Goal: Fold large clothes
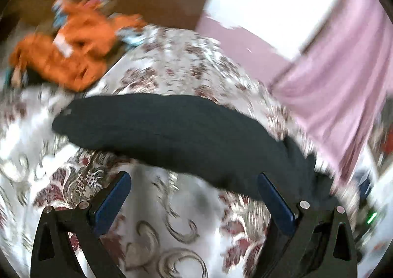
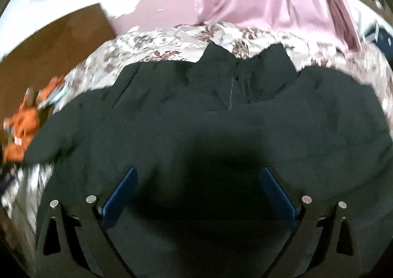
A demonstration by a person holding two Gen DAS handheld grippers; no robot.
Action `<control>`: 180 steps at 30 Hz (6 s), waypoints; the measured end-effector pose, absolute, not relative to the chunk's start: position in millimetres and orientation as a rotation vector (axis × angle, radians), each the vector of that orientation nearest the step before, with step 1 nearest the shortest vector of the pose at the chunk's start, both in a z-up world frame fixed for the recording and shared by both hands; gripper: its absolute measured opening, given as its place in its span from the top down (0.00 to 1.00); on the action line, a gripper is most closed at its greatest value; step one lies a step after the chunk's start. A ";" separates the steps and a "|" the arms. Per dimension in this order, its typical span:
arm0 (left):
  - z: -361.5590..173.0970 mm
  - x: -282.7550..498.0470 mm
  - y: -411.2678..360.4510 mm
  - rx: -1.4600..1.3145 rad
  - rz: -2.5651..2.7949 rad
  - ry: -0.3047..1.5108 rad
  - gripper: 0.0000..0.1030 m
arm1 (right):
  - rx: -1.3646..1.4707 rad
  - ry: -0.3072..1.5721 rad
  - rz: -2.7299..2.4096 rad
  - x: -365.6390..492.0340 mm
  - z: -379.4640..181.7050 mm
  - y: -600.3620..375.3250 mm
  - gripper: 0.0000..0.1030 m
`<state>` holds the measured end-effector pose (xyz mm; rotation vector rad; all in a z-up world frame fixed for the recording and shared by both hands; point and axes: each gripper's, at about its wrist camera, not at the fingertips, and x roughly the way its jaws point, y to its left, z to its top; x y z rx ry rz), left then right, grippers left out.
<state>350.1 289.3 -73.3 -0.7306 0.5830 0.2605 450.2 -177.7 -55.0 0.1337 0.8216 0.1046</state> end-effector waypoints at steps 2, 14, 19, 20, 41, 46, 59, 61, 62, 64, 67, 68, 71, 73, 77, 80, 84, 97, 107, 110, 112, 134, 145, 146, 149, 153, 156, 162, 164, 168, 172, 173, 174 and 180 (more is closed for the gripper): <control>-84.1 350.4 307.6 -0.837 0.265 0.571 0.00 | 0.126 0.830 0.074 455.0 -68.3 -171.7 0.05; -134.9 383.3 356.2 -1.049 0.320 0.615 0.26 | -0.019 0.863 0.022 459.5 -113.3 -137.3 0.02; -126.3 384.0 354.5 -1.025 0.343 0.554 0.69 | 0.011 0.849 0.041 455.8 -119.2 -143.8 0.01; -121.5 383.9 353.0 -0.993 0.359 0.546 0.78 | 0.011 0.847 0.039 455.2 -119.6 -144.3 0.01; 95.7 391.0 180.4 -0.184 0.110 0.333 0.93 | 0.089 0.715 0.046 389.7 -21.3 -253.4 0.02; 110.8 389.4 81.3 -0.008 -0.054 0.341 0.93 | 0.174 0.698 0.002 362.6 -21.1 -306.2 0.01; -29.8 375.7 -85.6 0.314 -0.397 0.780 0.87 | 0.177 0.708 -0.035 308.8 -29.1 -378.5 0.01; -42.7 365.4 -91.8 0.366 -0.412 0.802 0.82 | 0.173 0.714 -0.038 302.3 -30.0 -384.5 0.01; -46.9 360.8 -92.7 0.376 -0.429 0.813 0.75 | 0.172 0.717 -0.039 299.5 -31.1 -385.6 0.01; -49.4 353.5 -91.5 0.376 -0.470 0.835 0.58 | 0.167 0.724 -0.042 298.1 -32.4 -386.5 0.01; -48.3 337.2 -81.0 0.363 -0.521 0.822 0.25 | 0.162 0.735 -0.044 299.1 -33.1 -382.1 0.01; -46.3 332.1 -76.9 0.365 -0.529 0.814 0.22 | 0.163 0.737 -0.041 299.1 -33.4 -379.4 0.01; -43.0 313.4 -60.1 0.352 -0.555 0.818 0.21 | 0.168 0.742 -0.028 300.9 -33.2 -366.3 0.01; -36.8 306.9 -47.0 0.328 -0.560 0.810 0.20 | 0.169 0.746 -0.011 302.6 -33.1 -352.1 0.01; -25.4 298.2 -5.9 0.256 -0.502 0.812 0.17 | 0.136 0.734 0.066 304.6 -31.0 -313.7 0.02; -20.3 299.0 31.1 0.203 -0.435 0.825 0.12 | 0.072 0.716 0.149 303.9 -28.7 -272.6 0.01; -21.8 304.1 84.7 0.157 -0.297 0.861 0.12 | -0.021 0.700 0.275 299.4 -27.4 -211.8 0.02; -40.1 360.0 148.5 -0.058 -0.059 0.884 0.12 | -0.060 0.630 0.246 319.1 -11.9 -119.4 0.05; -14.1 388.7 113.4 -0.035 -0.133 0.766 0.12 | 0.049 0.511 0.160 316.1 58.8 -240.3 0.89; -5.0 402.7 109.0 -0.101 -0.141 0.730 0.12 | 0.000 0.459 0.078 315.7 76.0 -273.5 0.90; -4.4 413.9 104.6 -0.129 -0.128 0.724 0.12 | -0.029 0.440 0.029 321.0 80.5 -290.1 0.90; -37.5 464.1 39.0 0.067 -0.120 0.815 0.12 | 0.013 0.648 0.020 364.2 18.3 -342.9 0.33; -94.3 466.2 32.8 0.135 -0.026 0.944 0.02 | 0.013 0.868 0.011 390.0 -66.5 -342.4 0.33; -96.2 464.1 32.3 0.143 -0.027 0.939 0.02 | -0.011 0.864 0.001 386.6 -70.4 -337.9 0.33; -99.4 460.6 29.9 0.169 -0.024 0.921 0.00 | -0.060 0.852 -0.016 379.3 -74.5 -329.6 0.33; -99.5 460.1 31.3 0.166 -0.027 0.913 0.00 | -0.045 0.840 -0.010 377.1 -72.2 -332.2 0.33; -98.3 461.4 33.4 0.160 -0.031 0.916 0.00 | -0.048 0.827 -0.008 375.4 -71.4 -334.0 0.33; -96.5 460.3 36.0 0.137 -0.047 0.912 0.00 | -0.033 0.814 0.026 371.9 -71.7 -335.2 0.22; -95.9 459.7 36.1 0.137 -0.052 0.918 0.00 | -0.036 0.817 0.034 371.8 -72.0 -333.1 0.16; -89.6 458.6 36.5 0.157 -0.076 0.951 0.00 | -0.034 0.835 0.055 371.5 -67.9 -333.8 0.12; -69.2 464.6 37.7 0.198 -0.122 0.944 0.00 | -0.019 0.844 0.107 371.4 -44.3 -341.0 0.12; -61.4 469.3 38.1 0.209 -0.122 0.928 0.00 | -0.025 0.828 0.119 373.8 -33.1 -343.7 0.12; -54.4 474.9 38.1 0.212 -0.121 0.916 0.00 | -0.037 0.812 0.125 378.6 -21.8 -345.8 0.12; -9.6 543.6 22.1 0.188 -0.134 0.826 0.00 | -0.022 0.812 0.147 454.1 18.2 -348.4 0.11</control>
